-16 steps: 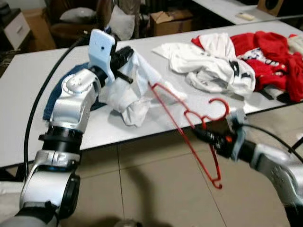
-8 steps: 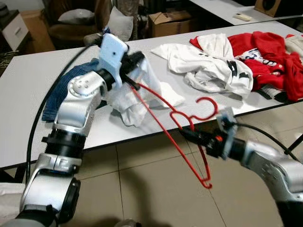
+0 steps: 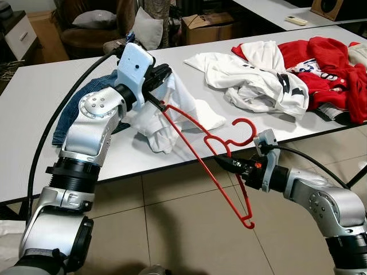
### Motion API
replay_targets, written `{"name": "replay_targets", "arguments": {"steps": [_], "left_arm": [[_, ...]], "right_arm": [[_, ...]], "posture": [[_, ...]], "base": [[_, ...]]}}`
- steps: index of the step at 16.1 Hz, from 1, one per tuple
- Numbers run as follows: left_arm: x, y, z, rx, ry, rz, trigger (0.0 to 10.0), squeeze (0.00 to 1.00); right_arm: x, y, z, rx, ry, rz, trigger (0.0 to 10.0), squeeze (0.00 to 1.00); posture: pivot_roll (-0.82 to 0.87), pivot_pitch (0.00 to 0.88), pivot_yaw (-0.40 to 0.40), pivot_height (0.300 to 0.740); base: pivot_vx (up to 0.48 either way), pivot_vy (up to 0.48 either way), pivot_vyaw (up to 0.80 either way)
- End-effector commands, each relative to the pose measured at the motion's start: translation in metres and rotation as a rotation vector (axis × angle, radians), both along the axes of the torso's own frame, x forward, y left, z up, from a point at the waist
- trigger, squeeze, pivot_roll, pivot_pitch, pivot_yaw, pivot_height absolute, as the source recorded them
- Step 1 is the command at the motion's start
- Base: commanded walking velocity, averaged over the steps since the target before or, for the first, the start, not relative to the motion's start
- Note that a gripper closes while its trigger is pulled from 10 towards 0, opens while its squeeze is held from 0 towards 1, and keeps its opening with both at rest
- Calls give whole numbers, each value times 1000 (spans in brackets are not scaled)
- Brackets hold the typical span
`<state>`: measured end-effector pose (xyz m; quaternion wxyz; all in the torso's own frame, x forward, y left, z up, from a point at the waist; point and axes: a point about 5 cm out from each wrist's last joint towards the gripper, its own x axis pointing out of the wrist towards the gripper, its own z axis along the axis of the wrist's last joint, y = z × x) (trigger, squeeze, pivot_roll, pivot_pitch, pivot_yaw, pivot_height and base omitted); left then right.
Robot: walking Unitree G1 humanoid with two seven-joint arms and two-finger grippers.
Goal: Hang hanger
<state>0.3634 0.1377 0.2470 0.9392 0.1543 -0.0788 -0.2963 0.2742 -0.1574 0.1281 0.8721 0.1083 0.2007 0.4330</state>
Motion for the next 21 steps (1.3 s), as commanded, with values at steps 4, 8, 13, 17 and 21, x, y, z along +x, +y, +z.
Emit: {"name": "replay_targets", "arguments": {"steps": [4, 8, 13, 17, 21], "left_arm": [[-4, -11, 3, 37, 9, -69, 0, 0], [-6, -24, -3, 44, 34, -102, 0, 0], [-1, -18, 2, 17, 4, -26, 0, 0], [-10, -22, -8, 81, 69, -119, 0, 0], [-6, -8, -30, 264, 78, -27, 10000, 855]], "right_arm": [[10, 0, 4, 14, -2, -57, 10000, 0], [19, 12, 6, 47, -7, -51, 10000, 0], [12, 27, 6, 72, 1, 38, 10000, 0], [27, 20, 6, 86, -7, -112, 10000, 0], [29, 15, 13, 148, -16, -149, 10000, 0]], "posture": [[-108, 0, 91, 740], [-108, 0, 93, 740], [-104, 0, 86, 740], [-103, 0, 87, 740], [-107, 0, 90, 740]], "base": [[0, 0, 0], [0, 0, 0], [0, 0, 0], [0, 0, 0], [0, 0, 0]]}}
